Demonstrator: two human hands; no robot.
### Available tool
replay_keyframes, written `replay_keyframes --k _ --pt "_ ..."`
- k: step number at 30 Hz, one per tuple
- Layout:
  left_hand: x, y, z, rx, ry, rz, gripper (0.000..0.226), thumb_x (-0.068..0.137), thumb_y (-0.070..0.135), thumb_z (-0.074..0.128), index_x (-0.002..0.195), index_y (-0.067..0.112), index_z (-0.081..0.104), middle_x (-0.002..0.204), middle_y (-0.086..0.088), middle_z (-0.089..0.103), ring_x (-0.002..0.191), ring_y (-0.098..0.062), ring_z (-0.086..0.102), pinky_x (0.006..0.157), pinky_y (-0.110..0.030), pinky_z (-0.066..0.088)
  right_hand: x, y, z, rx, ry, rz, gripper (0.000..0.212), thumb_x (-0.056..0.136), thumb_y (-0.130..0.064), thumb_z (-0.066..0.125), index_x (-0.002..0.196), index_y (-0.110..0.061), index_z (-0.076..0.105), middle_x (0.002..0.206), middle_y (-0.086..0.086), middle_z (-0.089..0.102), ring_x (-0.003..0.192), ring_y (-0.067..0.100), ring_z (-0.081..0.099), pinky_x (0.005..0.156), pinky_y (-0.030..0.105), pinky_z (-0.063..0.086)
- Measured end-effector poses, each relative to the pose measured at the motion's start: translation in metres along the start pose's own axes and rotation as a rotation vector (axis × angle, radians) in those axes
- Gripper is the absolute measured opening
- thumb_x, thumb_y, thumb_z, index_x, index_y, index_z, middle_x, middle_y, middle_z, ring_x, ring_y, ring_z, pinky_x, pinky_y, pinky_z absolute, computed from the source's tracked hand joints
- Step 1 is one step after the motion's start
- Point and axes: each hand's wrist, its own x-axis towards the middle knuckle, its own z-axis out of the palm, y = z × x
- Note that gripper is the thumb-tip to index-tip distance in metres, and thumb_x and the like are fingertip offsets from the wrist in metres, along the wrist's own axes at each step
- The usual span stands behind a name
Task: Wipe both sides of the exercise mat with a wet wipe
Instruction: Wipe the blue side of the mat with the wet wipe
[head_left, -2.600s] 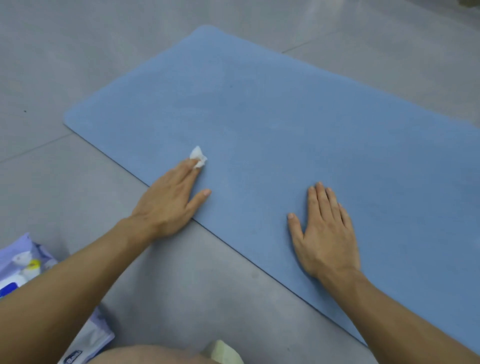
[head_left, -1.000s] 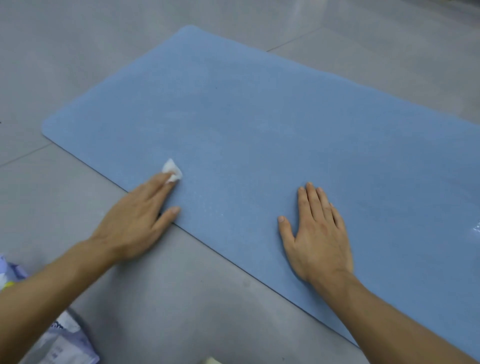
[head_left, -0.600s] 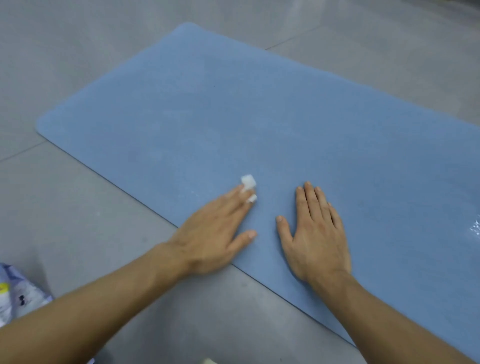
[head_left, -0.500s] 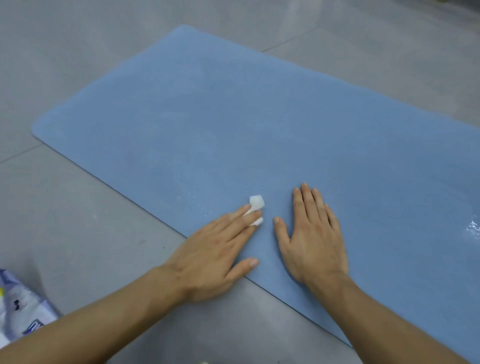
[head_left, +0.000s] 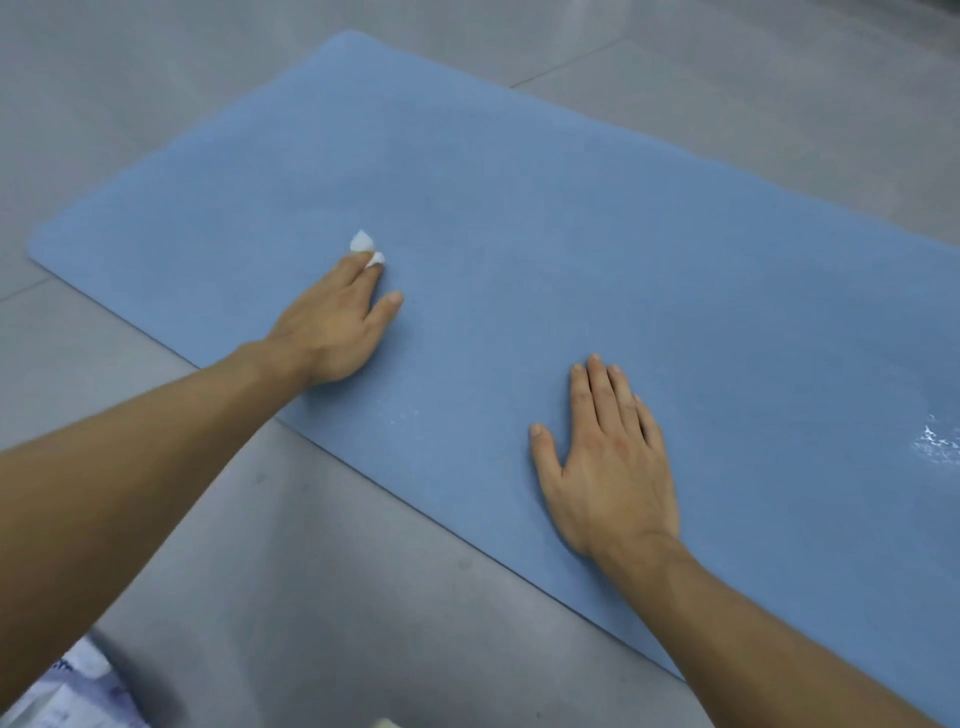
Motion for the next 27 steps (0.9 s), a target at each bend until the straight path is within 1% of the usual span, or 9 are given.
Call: replay_keyframes --k 3,5,8,10,12,16,20,24,27 --pt "0.000 0.038 0.010 0.010 -0.041 0.154 0.069 0.108 0.051 0.026 0.163 0.010 0.015 0.172 0.002 0.001 0.156 -0.007 -0.003 0.120 -0.017 -0.008 0.001 -0.001 0.000 -0.003 0.002 0.005 0.079 0.097 -0.060 0.015 0.163 -0.016 0.012 0.170 -0.001 0.006 0.157 0.015 0.001 0.127 0.038 0.009" --pt "-0.020 0.062 0.017 0.035 -0.058 0.304 0.075 0.105 0.057 0.020 0.163 0.011 0.014 0.171 0.000 -0.003 0.156 -0.007 -0.004 0.114 -0.010 -0.016 0.002 -0.001 0.000 -0.006 0.006 0.006 0.079 0.097 -0.060 0.016 0.163 -0.016 0.013 0.170 -0.001 0.008 0.157 0.015 0.002 0.126 0.038 0.011" --pt "-0.065 0.078 0.025 0.032 -0.128 0.499 0.082 0.097 0.064 0.013 0.163 0.014 0.014 0.170 0.005 -0.006 0.155 -0.004 -0.007 0.123 -0.018 -0.007 0.002 -0.001 0.001 0.000 0.016 0.005 0.079 0.097 -0.059 0.018 0.162 -0.015 0.016 0.170 0.000 0.010 0.157 0.016 0.005 0.126 0.039 0.012" --pt "-0.098 0.079 0.030 0.021 -0.171 0.569 0.075 0.102 0.060 0.018 0.163 0.017 0.015 0.171 0.007 -0.005 0.156 -0.004 -0.006 0.127 -0.027 0.004 0.002 -0.001 0.002 0.002 0.021 0.005 0.078 0.097 -0.059 0.019 0.162 -0.015 0.017 0.170 0.000 0.011 0.157 0.016 0.006 0.126 0.038 0.012" --pt "-0.125 0.071 0.029 0.005 -0.176 0.588 0.068 0.106 0.056 0.023 0.163 0.020 0.015 0.171 0.010 -0.002 0.156 -0.004 -0.004 0.127 -0.030 0.009 0.002 -0.001 0.001 0.001 0.014 0.006 0.078 0.097 -0.060 0.018 0.162 -0.016 0.016 0.170 0.000 0.010 0.157 0.016 0.004 0.126 0.038 0.011" --pt "-0.138 0.028 0.013 0.010 -0.119 0.511 0.062 0.107 0.051 0.026 0.163 0.025 0.019 0.171 0.014 0.004 0.156 -0.004 0.008 0.125 -0.026 0.010 0.001 -0.001 -0.002 -0.002 -0.011 0.002 0.079 0.098 -0.060 0.015 0.163 -0.017 0.008 0.171 -0.002 0.003 0.157 0.014 -0.002 0.127 0.036 0.007" --pt "-0.108 -0.025 -0.002 0.040 -0.081 0.246 0.074 0.097 0.071 0.008 0.162 0.036 0.013 0.169 0.018 0.004 0.155 -0.004 0.010 0.125 -0.024 0.008 0.000 -0.001 -0.002 0.001 -0.019 -0.001 0.079 0.098 -0.060 0.012 0.163 -0.017 0.005 0.171 -0.002 -0.001 0.156 0.013 -0.006 0.127 0.036 0.004" --pt "-0.048 -0.048 -0.013 -0.031 -0.005 -0.012 0.089 0.090 0.076 0.010 0.162 0.024 0.020 0.170 0.011 0.010 0.155 -0.005 0.009 0.123 -0.024 0.005 0.001 -0.001 -0.003 -0.003 -0.015 0.005 0.079 0.097 -0.060 0.013 0.163 -0.017 0.006 0.171 -0.002 0.001 0.156 0.014 -0.005 0.127 0.036 0.005" --pt "-0.014 -0.025 -0.012 -0.081 -0.008 -0.033 0.072 0.104 0.059 0.023 0.163 0.017 0.018 0.171 0.009 0.006 0.155 -0.003 0.003 0.120 -0.020 0.000 0.002 -0.002 -0.002 0.003 -0.019 0.003 0.080 0.096 -0.060 0.012 0.163 -0.017 0.006 0.171 -0.002 0.000 0.156 0.014 -0.005 0.127 0.036 0.004"
